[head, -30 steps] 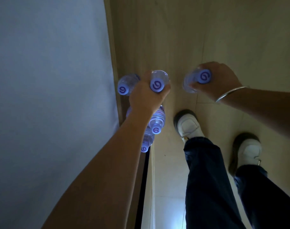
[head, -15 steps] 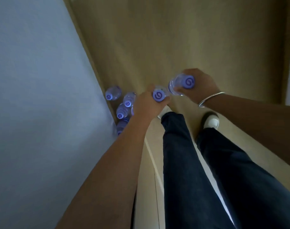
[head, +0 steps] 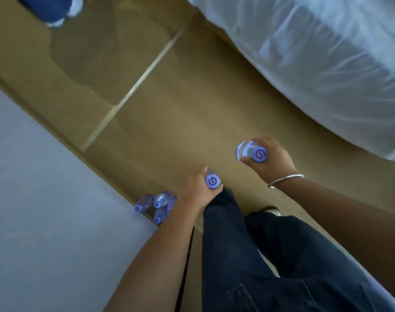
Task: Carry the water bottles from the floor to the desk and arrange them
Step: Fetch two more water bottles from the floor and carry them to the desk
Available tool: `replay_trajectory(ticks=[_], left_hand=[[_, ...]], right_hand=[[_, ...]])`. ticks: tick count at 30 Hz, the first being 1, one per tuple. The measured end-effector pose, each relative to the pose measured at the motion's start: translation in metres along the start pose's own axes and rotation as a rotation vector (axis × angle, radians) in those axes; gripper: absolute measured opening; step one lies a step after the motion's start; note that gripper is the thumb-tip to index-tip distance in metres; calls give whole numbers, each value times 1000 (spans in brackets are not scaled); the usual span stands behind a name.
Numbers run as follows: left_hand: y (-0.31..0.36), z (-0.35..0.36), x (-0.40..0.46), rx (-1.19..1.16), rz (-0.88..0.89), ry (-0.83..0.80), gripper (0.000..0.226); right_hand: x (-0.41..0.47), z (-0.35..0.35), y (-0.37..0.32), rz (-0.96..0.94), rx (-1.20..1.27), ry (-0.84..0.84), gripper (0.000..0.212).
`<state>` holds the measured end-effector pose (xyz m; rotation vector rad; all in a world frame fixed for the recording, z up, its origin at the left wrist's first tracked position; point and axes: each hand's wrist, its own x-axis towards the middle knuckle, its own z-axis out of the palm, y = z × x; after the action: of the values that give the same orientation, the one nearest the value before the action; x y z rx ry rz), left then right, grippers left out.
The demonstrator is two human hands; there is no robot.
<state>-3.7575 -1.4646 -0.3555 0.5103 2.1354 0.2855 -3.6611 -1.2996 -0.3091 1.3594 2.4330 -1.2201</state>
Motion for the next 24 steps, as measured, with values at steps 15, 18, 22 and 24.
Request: replay_trajectory(ticks=[15, 18, 22, 24], left_hand=[[330, 118, -111, 447, 684, -186, 37], [378, 133, -147, 518, 881, -170, 36], [430, 149, -197, 260, 1029, -188, 24], [455, 157, -217, 95, 1036, -225, 17]], right_hand=[[-188, -242, 176, 246, 316, 693, 25], [-226, -272, 193, 285, 382, 881, 18], [-267, -311, 208, 349, 482, 1088, 20], [-279, -333, 212, 367, 572, 1188, 22]])
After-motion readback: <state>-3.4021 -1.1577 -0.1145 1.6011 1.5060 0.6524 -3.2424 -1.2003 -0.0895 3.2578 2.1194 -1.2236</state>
